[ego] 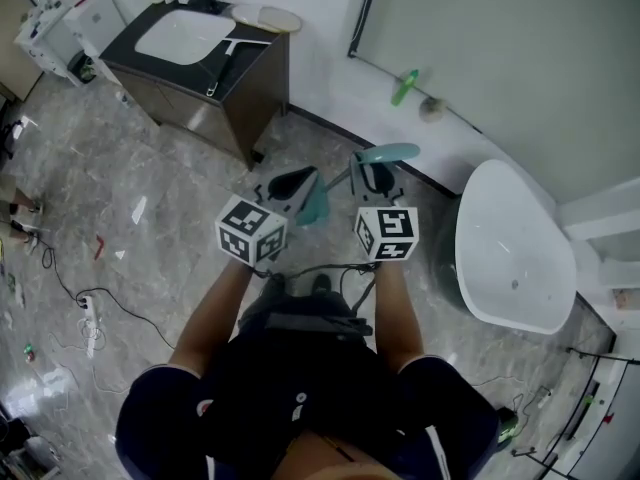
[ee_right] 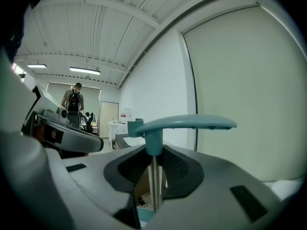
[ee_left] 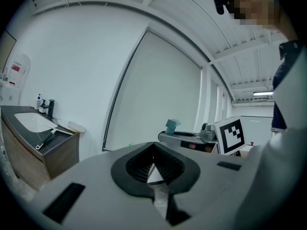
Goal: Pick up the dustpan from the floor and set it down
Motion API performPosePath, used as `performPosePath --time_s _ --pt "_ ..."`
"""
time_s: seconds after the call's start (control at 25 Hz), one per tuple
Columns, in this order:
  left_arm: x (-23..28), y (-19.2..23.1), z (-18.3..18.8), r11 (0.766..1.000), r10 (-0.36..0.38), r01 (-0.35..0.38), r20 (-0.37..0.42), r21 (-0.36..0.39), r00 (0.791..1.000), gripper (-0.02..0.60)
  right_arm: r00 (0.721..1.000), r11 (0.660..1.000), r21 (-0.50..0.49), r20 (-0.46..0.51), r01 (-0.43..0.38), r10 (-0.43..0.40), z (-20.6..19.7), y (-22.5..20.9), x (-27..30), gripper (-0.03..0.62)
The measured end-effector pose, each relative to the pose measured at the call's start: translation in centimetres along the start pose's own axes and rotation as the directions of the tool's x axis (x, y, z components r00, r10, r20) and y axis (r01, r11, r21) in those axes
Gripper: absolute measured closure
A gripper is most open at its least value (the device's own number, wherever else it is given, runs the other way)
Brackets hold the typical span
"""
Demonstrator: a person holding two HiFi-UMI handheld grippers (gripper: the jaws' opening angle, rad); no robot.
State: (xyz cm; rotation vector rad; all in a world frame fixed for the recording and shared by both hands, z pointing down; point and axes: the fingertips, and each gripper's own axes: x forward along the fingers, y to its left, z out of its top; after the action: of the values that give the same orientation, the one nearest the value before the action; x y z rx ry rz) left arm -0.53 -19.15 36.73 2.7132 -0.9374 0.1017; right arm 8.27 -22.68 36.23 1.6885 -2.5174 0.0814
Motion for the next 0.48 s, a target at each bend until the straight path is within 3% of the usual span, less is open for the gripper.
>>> performPosePath --time_s 0.48 --pt "-1.6 -0.6 0.0 1.000 -0.001 0.001 0.019 0.006 1.000 0.569 0.999 0.999 -0.009 0.023 -0.044 0.044 1.7 2.4 -1.3 0.499"
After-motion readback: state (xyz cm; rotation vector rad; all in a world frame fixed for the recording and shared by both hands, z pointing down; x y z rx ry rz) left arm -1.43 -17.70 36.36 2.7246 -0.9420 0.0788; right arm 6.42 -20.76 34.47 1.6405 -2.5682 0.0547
